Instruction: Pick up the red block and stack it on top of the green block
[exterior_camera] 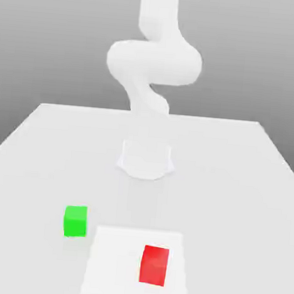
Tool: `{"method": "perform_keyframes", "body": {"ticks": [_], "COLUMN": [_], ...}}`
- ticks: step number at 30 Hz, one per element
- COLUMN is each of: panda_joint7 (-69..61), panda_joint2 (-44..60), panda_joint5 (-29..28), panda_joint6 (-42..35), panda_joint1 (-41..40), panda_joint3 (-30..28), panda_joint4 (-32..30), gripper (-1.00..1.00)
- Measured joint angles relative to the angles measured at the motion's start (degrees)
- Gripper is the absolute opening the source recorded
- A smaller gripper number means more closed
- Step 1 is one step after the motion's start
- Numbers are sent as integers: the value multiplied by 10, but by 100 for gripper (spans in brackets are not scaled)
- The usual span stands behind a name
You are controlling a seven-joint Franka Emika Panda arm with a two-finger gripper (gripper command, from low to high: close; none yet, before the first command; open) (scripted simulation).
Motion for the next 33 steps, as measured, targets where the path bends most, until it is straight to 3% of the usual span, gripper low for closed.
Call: {"method": "perform_keyframes", "body": {"ticks": [21, 27, 28, 33], "panda_joint7": [113, 137, 140, 141], "panda_joint2": [439, 564, 579, 579], "panda_joint5": [-17, -40, -44, -45], "panda_joint6": [214, 310, 323, 323], "panda_joint1": [-10, 3, 6, 6], "panda_joint3": [47, 31, 27, 27], "panda_joint4": [-163, -158, -156, -156], "gripper": [0, 0, -100, -100]}}
